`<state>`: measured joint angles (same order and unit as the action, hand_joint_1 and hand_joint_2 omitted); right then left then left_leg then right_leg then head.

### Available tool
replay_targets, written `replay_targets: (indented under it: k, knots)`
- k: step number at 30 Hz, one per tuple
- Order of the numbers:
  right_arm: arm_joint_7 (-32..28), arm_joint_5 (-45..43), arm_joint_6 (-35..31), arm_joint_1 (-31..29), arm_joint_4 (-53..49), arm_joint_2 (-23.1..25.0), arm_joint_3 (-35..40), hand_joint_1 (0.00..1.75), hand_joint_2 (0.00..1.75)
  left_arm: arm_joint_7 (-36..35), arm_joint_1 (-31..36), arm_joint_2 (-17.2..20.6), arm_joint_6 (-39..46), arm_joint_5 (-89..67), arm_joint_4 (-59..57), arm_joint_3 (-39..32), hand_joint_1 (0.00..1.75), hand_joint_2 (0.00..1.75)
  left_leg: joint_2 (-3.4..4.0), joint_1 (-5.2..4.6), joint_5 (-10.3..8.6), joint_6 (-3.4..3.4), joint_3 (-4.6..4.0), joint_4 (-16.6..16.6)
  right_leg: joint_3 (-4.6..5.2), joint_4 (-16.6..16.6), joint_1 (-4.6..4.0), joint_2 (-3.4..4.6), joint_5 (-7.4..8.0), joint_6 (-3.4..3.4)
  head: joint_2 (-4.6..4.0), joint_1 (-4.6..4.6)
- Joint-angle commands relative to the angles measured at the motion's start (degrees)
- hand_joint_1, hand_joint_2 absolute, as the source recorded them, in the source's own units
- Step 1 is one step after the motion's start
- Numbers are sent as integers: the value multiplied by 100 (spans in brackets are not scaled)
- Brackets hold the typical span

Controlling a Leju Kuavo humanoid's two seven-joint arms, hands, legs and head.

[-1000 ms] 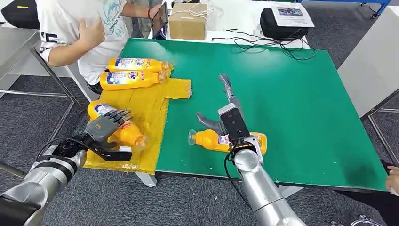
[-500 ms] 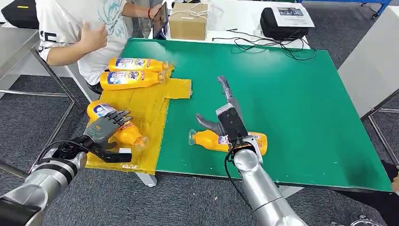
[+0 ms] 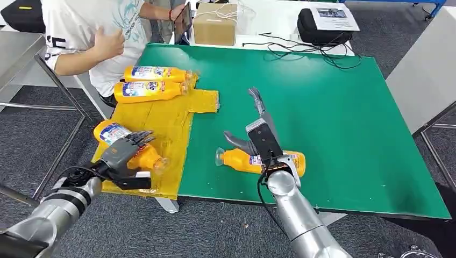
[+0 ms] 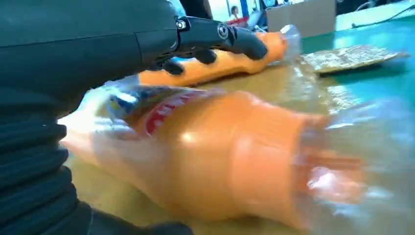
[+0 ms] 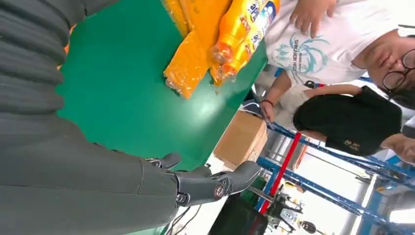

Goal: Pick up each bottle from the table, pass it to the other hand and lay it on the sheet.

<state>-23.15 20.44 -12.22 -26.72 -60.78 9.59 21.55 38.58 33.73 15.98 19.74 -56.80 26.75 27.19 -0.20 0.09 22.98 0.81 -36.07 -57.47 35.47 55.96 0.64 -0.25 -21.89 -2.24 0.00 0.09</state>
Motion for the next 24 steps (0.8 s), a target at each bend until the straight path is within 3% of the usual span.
replay_targets:
  k: [1,4,7,8,11,18,19,20,24]
  knots:
    - [25,-14,-11,-198,334,-123,37,0,175,57,-198,-85,-96,43,94,-226,0,175,5,1,8,-4,20,5,-17,-3,-1,4,-8,6,0,2]
    - [33,-12,-18,-199,346,-115,21,0,175,142,-257,-92,-164,219,187,-340,0,175,3,2,10,-4,23,4,-20,-2,-2,2,-10,6,0,2]
    - [116,93,-70,-185,381,-141,21,0,175,142,-676,132,-269,949,941,-348,0,175,8,3,14,-5,24,1,-21,-2,-3,7,-11,7,0,2]
    - [193,179,-74,-177,421,-155,49,0,0,142,-902,217,-447,1478,1309,-384,0,175,10,-1,6,-3,14,6,-8,-3,1,10,-4,4,0,2]
    - [511,617,-77,-196,600,-254,254,0,0,142,-1465,363,-679,2524,2123,-585,0,175,23,2,18,-4,28,6,-22,-5,-3,23,-9,7,0,2]
    - [552,682,-86,-210,630,-262,284,0,0,142,-1517,360,-677,2617,2192,-624,0,175,8,7,17,-8,-2,-1,6,-2,-8,5,-11,9,0,2]
    - [788,954,-75,-291,783,-310,412,0,0,142,-1628,282,-801,3027,2392,-825,0,175,9,7,21,-9,2,-3,2,1,-8,6,-15,10,0,2]
    - [989,1139,2,-349,912,-328,505,0,175,142,-1748,236,-913,3357,2569,-1014,0,175,10,6,24,-9,9,-2,-2,2,-7,7,-18,10,0,2]
    - [1689,2028,198,-547,1535,-407,966,0,175,142,-2203,-281,-1553,4435,3464,-2122,0,175,16,3,17,-5,-5,1,10,-5,-4,14,-8,5,0,6]
